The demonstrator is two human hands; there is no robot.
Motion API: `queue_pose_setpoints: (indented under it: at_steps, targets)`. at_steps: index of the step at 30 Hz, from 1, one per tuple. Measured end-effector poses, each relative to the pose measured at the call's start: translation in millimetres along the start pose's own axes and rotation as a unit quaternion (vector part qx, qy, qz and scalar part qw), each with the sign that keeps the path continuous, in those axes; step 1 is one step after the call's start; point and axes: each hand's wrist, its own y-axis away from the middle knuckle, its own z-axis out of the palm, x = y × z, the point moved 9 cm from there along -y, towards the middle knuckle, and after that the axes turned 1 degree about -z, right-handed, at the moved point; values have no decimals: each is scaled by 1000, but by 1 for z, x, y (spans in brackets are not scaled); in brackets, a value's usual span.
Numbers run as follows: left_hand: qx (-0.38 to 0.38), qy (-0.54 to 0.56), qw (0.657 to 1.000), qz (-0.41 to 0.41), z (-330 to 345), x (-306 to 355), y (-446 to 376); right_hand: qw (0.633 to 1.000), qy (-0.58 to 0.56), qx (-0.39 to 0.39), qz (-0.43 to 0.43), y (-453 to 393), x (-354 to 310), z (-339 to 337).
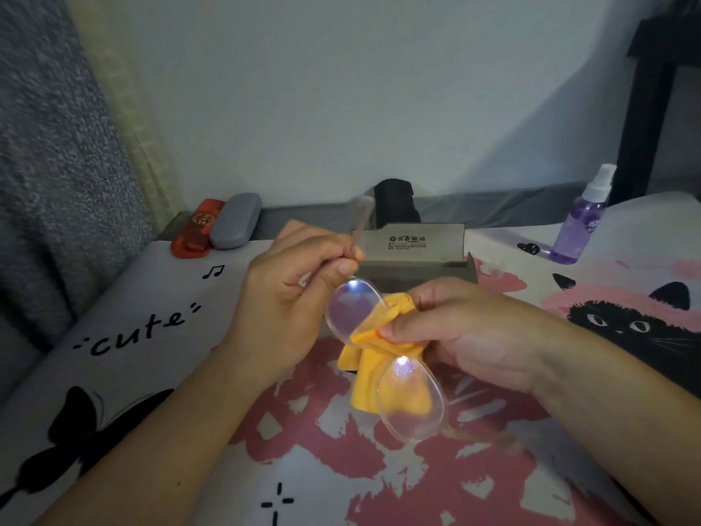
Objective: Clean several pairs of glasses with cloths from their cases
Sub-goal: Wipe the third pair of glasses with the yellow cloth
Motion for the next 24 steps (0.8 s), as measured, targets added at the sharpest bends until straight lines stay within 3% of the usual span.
queue_pose_setpoints:
  at_steps: [11, 24]
  targets:
    - [-101, 89, 990, -28, 34, 7, 8, 999, -14, -41, 13, -1, 7, 19]
    - [-51, 170, 977, -115, 43, -15, 6, 991, -111, 78, -3, -4, 5, 8]
